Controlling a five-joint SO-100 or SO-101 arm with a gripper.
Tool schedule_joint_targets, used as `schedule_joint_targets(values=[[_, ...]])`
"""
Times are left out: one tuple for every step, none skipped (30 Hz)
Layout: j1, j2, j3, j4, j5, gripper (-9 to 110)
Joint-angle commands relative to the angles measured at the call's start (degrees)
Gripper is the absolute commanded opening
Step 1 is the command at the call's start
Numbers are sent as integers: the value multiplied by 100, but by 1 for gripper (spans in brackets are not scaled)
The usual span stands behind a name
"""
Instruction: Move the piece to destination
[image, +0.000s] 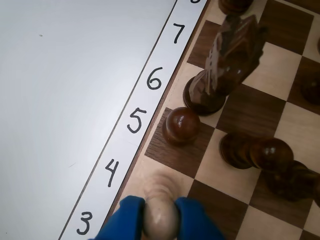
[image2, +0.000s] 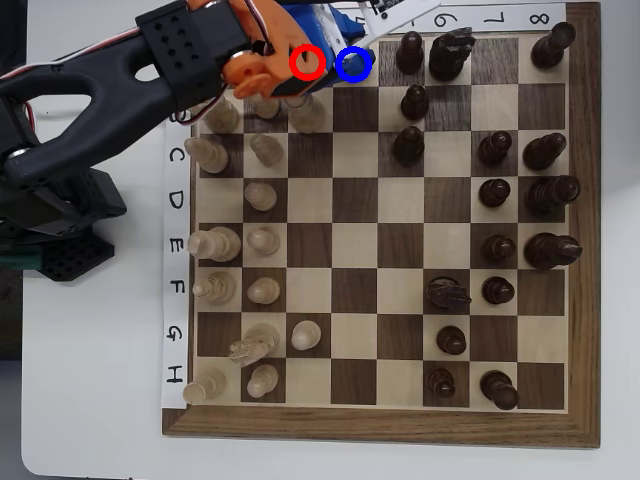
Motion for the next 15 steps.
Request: schedule_joint_targets(values=[[-149, 176, -993, -79, 888, 17], [-158, 193, -984, -79, 896, 19], [-158, 193, -976, -79, 896, 20], [-167, 193, -976, -79, 905, 21], [-176, 193, -976, -79, 914, 22], [-185, 202, -976, -79, 914, 23], [-193, 220, -976, -88, 914, 25], [-193, 255, -976, -88, 914, 25], [-193, 281, -976, -88, 905, 25], [-193, 316, -976, -62, 861, 26], [-193, 360, -976, -18, 809, 27], [-193, 422, -958, 26, 756, 28], [-202, 510, -923, 44, 712, 28], [-202, 615, -870, 62, 668, 28], [-202, 747, -826, 105, 642, 27]])
